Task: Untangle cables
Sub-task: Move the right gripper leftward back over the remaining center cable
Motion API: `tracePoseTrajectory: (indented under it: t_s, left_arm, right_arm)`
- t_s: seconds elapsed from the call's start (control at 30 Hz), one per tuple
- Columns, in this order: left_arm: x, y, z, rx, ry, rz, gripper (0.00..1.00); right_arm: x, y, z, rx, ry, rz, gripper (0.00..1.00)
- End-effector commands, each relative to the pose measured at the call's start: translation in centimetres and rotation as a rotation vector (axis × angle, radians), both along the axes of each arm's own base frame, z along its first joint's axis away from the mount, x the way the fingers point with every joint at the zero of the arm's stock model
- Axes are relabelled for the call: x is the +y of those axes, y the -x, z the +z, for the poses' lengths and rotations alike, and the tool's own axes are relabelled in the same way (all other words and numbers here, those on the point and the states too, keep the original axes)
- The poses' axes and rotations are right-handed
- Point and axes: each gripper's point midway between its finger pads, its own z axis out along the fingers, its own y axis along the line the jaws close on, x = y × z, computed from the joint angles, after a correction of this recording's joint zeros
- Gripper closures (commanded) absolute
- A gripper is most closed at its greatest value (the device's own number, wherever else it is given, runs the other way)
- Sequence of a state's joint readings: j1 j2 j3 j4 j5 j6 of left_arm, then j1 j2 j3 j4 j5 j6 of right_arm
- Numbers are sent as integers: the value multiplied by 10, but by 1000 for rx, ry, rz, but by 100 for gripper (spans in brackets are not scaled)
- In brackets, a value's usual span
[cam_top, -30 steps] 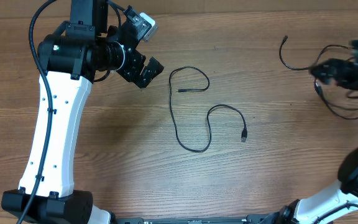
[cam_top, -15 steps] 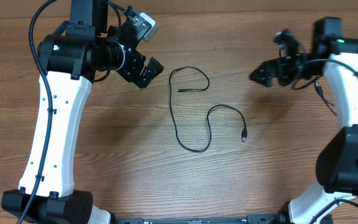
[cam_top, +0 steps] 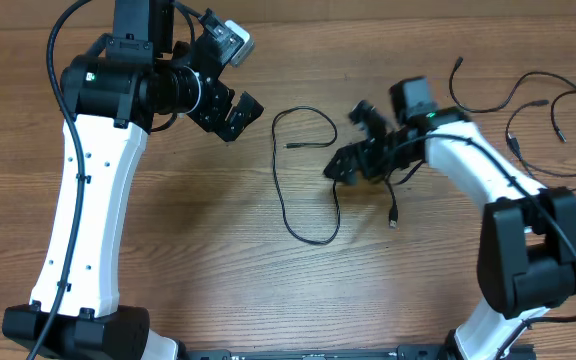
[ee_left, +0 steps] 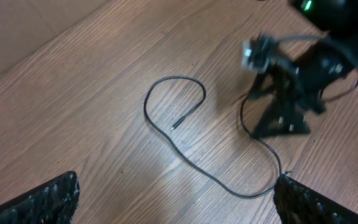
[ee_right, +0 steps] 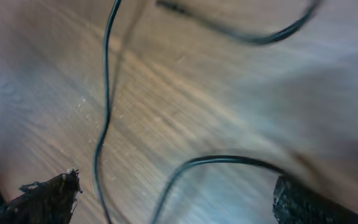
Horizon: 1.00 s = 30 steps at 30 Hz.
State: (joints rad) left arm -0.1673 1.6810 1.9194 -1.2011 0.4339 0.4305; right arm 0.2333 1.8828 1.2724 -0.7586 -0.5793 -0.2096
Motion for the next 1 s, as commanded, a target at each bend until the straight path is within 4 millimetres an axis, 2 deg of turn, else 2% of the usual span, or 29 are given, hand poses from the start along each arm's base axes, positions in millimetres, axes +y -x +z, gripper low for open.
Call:
tracePoseTrajectory:
  t_s: [0.0, 0.23, 0.47, 0.6, 0.83, 0.97]
  left_arm:
    - [4, 1, 10, -39, -7, -10, 0]
    - [4, 1, 10, -39, -7, -10, 0]
    - [4, 1, 10, -39, -7, -10, 0]
    - [4, 1, 10, -39, -7, -10, 0]
    - [4, 1, 10, -39, -7, -10, 0]
    - [4, 1, 10, -39, -7, -10, 1]
  right_arm:
    - [28, 7, 1, 1, -1, 13, 0]
    - [69, 14, 6, -74, -25, 110, 0]
    - [99, 19, 15, -141, -77, 180, 0]
    - [116, 35, 25, -101, -173, 238, 0]
    - [121, 33, 29, -116, -191, 241, 0]
    - [117, 21, 25, -77, -148, 105, 0]
